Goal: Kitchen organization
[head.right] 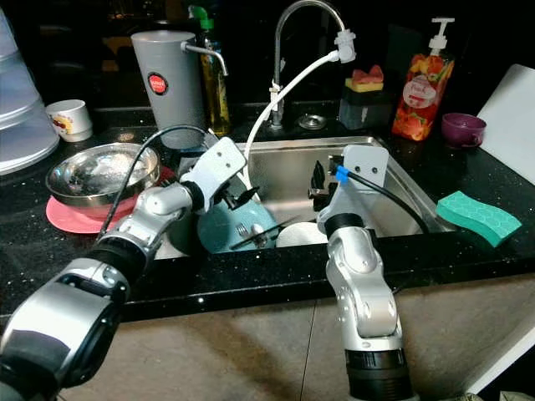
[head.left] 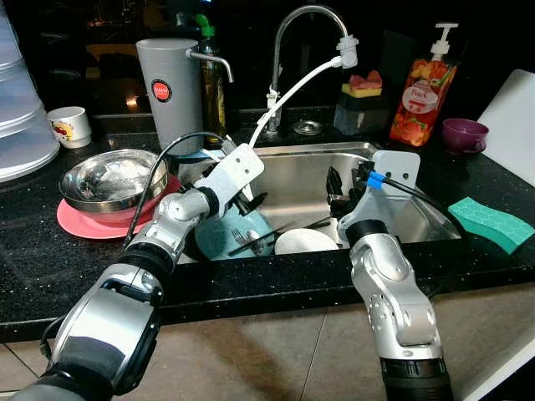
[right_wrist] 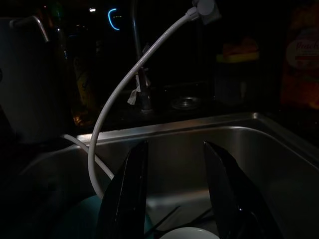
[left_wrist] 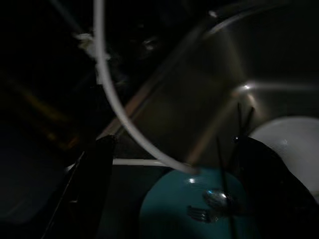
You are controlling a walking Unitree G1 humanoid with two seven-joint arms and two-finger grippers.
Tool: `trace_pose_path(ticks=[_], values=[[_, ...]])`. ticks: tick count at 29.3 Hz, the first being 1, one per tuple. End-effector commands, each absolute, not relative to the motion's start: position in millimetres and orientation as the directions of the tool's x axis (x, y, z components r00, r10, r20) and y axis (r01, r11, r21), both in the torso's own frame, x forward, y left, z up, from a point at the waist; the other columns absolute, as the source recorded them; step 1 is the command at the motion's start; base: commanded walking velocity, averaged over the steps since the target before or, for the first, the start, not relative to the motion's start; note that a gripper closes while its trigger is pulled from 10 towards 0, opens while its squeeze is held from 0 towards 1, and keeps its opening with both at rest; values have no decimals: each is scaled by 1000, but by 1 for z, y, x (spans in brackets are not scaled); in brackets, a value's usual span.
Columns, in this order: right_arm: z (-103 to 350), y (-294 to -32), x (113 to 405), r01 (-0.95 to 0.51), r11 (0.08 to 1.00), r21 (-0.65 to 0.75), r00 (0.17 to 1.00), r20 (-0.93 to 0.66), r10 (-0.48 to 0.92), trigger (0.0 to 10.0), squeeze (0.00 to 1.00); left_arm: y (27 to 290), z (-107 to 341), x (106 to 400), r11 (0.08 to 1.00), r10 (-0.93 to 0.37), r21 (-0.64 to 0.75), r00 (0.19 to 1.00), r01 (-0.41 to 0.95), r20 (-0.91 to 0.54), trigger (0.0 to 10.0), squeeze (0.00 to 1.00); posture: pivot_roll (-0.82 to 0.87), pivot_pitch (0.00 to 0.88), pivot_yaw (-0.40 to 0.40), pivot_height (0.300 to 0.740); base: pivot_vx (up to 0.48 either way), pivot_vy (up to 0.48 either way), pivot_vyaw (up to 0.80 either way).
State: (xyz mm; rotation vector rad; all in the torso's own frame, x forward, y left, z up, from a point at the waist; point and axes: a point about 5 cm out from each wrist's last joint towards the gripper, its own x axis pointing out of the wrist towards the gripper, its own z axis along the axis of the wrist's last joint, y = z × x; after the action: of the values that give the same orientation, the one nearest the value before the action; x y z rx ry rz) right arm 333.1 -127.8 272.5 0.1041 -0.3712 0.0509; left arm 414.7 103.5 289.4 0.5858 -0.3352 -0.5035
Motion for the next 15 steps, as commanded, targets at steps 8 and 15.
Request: trace_pose_path(ticks=[8, 15], values=[[267, -126, 332, -66, 994, 90, 938, 346, 31, 10000, 0, 88, 306, 412, 812, -493, 456, 846, 363, 204, 10000, 0, 107, 142, -3, 740, 0, 0, 0], [265, -127, 332, -70, 991, 112, 945, 325, 29, 10000, 0, 89, 313, 390, 866, -448, 367, 854, 340, 265, 10000, 0, 112, 148, -13, 740, 0, 0, 0]])
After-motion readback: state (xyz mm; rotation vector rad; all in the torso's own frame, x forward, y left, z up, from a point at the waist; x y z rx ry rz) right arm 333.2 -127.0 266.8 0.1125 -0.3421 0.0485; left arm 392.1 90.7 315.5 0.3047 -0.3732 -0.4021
